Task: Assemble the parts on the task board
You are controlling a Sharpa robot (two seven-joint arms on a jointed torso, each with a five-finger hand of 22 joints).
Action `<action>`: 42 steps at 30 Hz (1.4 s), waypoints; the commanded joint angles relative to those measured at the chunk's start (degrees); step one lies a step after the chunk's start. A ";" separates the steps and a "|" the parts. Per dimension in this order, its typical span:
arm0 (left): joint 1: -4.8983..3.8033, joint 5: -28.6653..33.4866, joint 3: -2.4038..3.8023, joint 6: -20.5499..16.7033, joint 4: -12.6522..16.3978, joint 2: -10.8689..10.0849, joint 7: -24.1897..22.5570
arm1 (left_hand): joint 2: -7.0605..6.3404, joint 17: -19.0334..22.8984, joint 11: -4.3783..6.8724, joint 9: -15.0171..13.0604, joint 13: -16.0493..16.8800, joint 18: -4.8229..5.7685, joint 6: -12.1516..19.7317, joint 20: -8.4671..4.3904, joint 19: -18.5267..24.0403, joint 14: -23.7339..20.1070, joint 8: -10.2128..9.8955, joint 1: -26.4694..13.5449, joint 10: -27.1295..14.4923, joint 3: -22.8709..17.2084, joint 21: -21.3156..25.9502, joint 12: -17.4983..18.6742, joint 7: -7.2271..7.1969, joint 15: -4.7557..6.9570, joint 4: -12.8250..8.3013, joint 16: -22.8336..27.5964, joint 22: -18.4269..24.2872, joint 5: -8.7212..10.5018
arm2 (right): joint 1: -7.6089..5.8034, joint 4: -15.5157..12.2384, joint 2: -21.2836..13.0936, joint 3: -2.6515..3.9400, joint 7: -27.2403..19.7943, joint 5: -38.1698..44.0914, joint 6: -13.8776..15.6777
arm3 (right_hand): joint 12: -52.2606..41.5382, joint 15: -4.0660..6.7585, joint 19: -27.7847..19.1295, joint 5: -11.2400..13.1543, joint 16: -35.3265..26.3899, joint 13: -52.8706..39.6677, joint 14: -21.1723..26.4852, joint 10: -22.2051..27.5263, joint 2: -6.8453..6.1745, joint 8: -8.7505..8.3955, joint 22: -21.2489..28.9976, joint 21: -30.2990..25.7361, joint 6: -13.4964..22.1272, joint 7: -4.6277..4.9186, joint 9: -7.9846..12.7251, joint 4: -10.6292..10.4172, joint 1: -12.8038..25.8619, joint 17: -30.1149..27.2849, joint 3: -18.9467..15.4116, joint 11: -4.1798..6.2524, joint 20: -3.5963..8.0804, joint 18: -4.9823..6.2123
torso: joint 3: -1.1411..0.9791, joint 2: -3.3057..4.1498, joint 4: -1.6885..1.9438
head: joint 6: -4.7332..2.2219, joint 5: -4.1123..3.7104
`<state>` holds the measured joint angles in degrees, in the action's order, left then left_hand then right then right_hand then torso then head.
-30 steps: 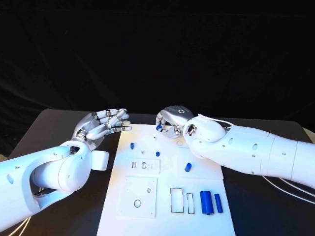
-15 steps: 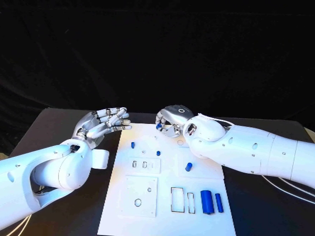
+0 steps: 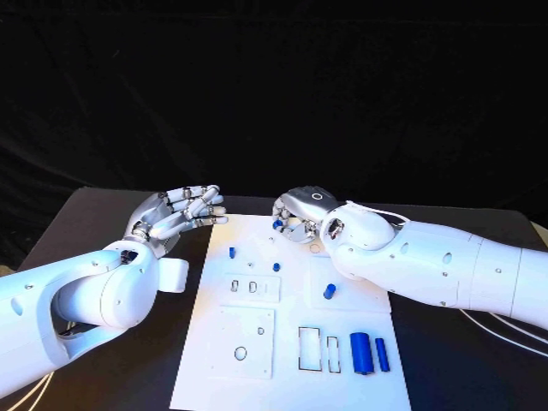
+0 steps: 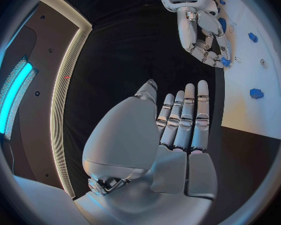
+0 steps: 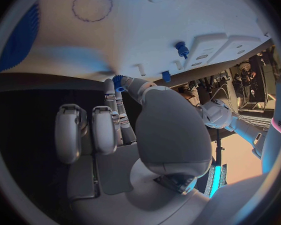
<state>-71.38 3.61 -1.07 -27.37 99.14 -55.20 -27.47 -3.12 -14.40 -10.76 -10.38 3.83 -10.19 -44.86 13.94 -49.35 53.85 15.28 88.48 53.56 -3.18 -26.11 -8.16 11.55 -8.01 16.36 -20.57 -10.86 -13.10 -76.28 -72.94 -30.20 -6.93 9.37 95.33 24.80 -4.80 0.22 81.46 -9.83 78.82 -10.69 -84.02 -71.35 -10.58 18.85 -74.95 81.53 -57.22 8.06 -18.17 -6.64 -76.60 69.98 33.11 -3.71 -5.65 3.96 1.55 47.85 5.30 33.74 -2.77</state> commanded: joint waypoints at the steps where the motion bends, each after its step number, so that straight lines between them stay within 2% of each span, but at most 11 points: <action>1: -0.14 0.11 0.06 0.43 0.04 0.04 -0.21 | 0.07 -0.07 -0.16 0.05 -0.07 -0.27 -0.06 -0.06 -0.33 -0.43 0.06 0.57 0.12 -0.24 -0.22 0.31 2.24 -0.14 -0.01 0.13 -0.04 0.33 | 0.19 -0.05 0.02 -0.14 0.52 1.27 -1.17 | 0.35 0.11 -0.05 -0.05 0.22 -0.06 -2.46 0.22 -0.15 0.00 -1.01 0.08 -0.23 -0.22 -0.05 -0.43 0.63 -0.14 -0.03 -0.37 -0.06 -0.88 | 0.02 0.02 0.03 | -0.05 -0.02; 7: -0.15 0.11 0.05 0.43 0.02 0.07 -0.12 | 0.06 -0.08 -0.17 0.06 -0.07 -0.27 -0.03 -0.06 -0.32 -0.46 0.04 0.63 0.10 -0.27 -0.22 0.35 2.24 -0.14 -0.03 0.15 -0.03 0.35 | 0.19 0.44 0.24 -0.14 0.92 1.49 -0.61 | 1.32 -0.64 -1.34 0.46 -0.53 0.30 -1.96 2.59 -0.98 -1.32 0.61 -0.99 2.14 0.86 0.06 -1.00 1.68 -1.64 0.05 -1.20 -0.53 -0.52 | 0.07 0.08 0.03 | -0.08 -0.07; 9: -0.15 0.11 0.05 0.42 0.01 0.06 -0.09 | 0.06 -0.08 -0.17 0.06 -0.07 -0.27 -0.03 -0.06 -0.32 -0.46 0.04 0.63 0.10 -0.27 -0.22 0.35 2.24 -0.14 -0.03 0.15 -0.03 0.35 | 0.18 0.70 0.31 -0.14 1.18 1.47 -0.26 | 1.39 -1.95 -5.70 3.65 -3.13 1.58 -0.59 8.53 -2.54 -4.67 6.87 -5.18 7.46 2.47 1.12 -1.69 2.83 -5.91 -0.64 -2.99 -1.59 0.75 | 0.07 0.07 0.06 | -0.23 -0.18; 12: -0.16 0.11 0.05 0.41 0.01 0.05 -0.07 | 0.05 -0.09 -0.18 0.07 -0.08 -0.26 0.00 -0.06 -0.31 -0.48 0.02 0.65 0.08 -0.28 -0.22 0.39 2.24 -0.15 -0.04 0.16 -0.03 0.37 | 0.18 0.79 0.28 -0.14 1.34 1.45 0.05 | 1.06 -2.48 -7.88 5.52 -5.04 2.33 0.44 11.56 -2.80 -7.08 9.91 -7.60 11.16 2.93 1.76 -2.08 2.76 -8.74 -2.41 -3.52 -2.37 1.51 | 0.08 0.08 0.09 | -0.21 -0.24; 19: -0.16 0.11 0.05 0.44 -0.07 -0.02 -0.01 | 0.05 -0.09 -0.18 0.07 -0.08 -0.26 0.00 -0.06 -0.31 -0.48 0.02 0.65 0.08 -0.28 -0.22 0.39 2.24 -0.15 -0.04 0.16 -0.03 0.37 | 0.17 -1.26 -1.31 -0.13 1.24 1.16 1.82 | -0.19 -2.46 -7.00 4.72 -4.49 2.44 -0.01 11.02 -2.19 -6.64 8.92 -7.30 9.52 2.92 1.18 -2.41 1.68 -8.16 -4.22 -3.44 -2.60 1.37 | 0.04 0.04 0.08 | -0.27 -0.45; 26: -0.17 0.11 0.05 0.65 -0.09 -0.25 0.00 | 0.02 -0.11 -0.19 0.09 -0.09 -0.26 0.04 -0.05 -0.30 -0.52 -0.01 0.69 0.03 -0.29 -0.22 0.46 2.25 -0.17 -0.06 0.19 -0.02 0.40 | -0.31 -8.85 -8.88 0.42 0.85 -5.24 3.41 | -2.97 -1.95 -3.47 2.63 -2.23 1.81 -1.11 6.19 -2.11 -5.19 3.86 -3.99 5.60 2.70 0.28 -2.89 1.03 -5.23 -3.53 -2.71 -2.23 0.33 | -0.09 -0.05 -0.36 | -0.59 -0.60; 30: -0.17 0.11 0.04 0.97 0.00 -0.35 0.04 | 0.03 -0.16 -0.16 0.07 -0.06 -0.26 -0.07 -0.05 -0.28 -0.50 0.04 0.80 0.18 -0.34 -0.22 0.45 2.21 -0.15 -0.08 0.17 0.00 0.42 | -0.90 -12.97 -14.88 0.74 0.59 -14.40 1.41 | -5.76 -0.84 -1.13 0.96 -0.59 0.35 -1.76 0.65 -3.45 -4.89 0.20 -1.52 4.78 1.60 -0.05 -3.78 2.18 -3.08 -3.98 -1.30 -1.36 -0.43 | -0.20 -0.29 -0.73 | -0.73 -0.93; 31: -0.17 0.11 0.04 1.02 0.03 -0.41 0.05 | 0.03 -0.16 -0.16 0.07 -0.06 -0.26 -0.07 -0.05 -0.28 -0.50 0.04 0.80 0.18 -0.34 -0.22 0.45 2.21 -0.15 -0.08 0.17 0.00 0.42 | -1.04 -13.79 -16.52 0.79 0.51 -16.91 0.43 | -7.46 -0.39 -0.52 -1.36 -0.03 -0.82 -1.94 -1.96 -4.57 -5.14 -0.82 -0.83 5.34 1.23 -0.07 -4.30 3.21 -2.31 -5.36 -0.75 -0.91 -0.64 | -0.23 -0.33 -0.85 | -0.74 -0.90; 35: -0.17 0.11 0.03 1.09 0.10 -0.52 0.04 | 0.03 -0.19 -0.14 0.06 -0.04 -0.26 -0.15 -0.05 -0.27 -0.48 0.08 0.86 0.27 -0.38 -0.22 0.44 2.18 -0.14 -0.09 0.17 0.01 0.43 | -1.25 -14.92 -19.98 0.84 0.22 -21.21 -2.01 | -12.31 0.65 0.78 -1.96 1.30 -4.48 -2.45 -6.20 -5.37 -5.10 -2.98 0.61 5.77 0.29 -0.32 -4.32 3.54 -0.31 -8.07 0.38 -0.03 -1.10 | -0.42 -0.44 -1.29 | -1.00 -0.80; 38: -0.17 0.11 0.03 1.13 0.03 -0.54 0.09 | 0.03 -0.21 -0.12 0.05 -0.03 -0.26 -0.20 -0.06 -0.26 -0.48 0.10 0.91 0.33 -0.40 -0.22 0.44 2.16 -0.13 -0.10 0.17 0.01 0.43 | -1.30 -14.94 -21.41 0.75 0.42 -22.20 -3.33 | -26.19 1.60 1.83 -3.72 3.92 -18.53 -3.15 -1.90 -4.21 -4.20 -5.18 1.97 6.02 -0.36 -1.34 -5.10 2.21 3.68 -13.61 0.44 0.49 -1.62 | -0.58 -0.46 -1.49 | -0.90 -0.68; 42: -0.17 0.11 0.02 1.26 -0.12 -0.50 0.14 | 0.03 -0.21 -0.12 0.05 -0.03 -0.26 -0.20 -0.06 -0.26 -0.48 0.10 0.91 0.33 -0.40 -0.22 0.44 2.16 -0.13 -0.10 0.17 0.01 0.43 | -1.24 -14.31 -22.46 0.57 0.90 -22.24 -4.88 | -43.01 0.81 2.77 -3.72 5.98 -35.76 -3.78 -1.43 -3.36 -3.98 -6.83 2.95 6.77 -0.04 -1.73 -6.41 0.83 7.59 -15.89 0.52 0.47 -1.89 | -0.66 -0.54 -1.63 | -0.76 -0.74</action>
<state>-71.44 3.64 -1.09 -27.27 98.97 -55.78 -27.08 -3.09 -14.57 -10.76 -10.38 3.84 -10.19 -44.86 13.94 -49.35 53.64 15.28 88.91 53.56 -3.35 -26.11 -7.92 11.55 -8.22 16.19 -20.57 -10.85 -12.84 -77.52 -87.37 -52.59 -6.35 10.07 75.78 23.41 -46.37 1.47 83.85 -13.32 84.68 -45.05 -84.02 -73.10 -13.93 14.62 -74.95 84.39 -50.78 8.09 -19.86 -12.90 -75.44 74.89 17.46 -3.15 -5.16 3.04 1.00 47.38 3.87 32.87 -3.51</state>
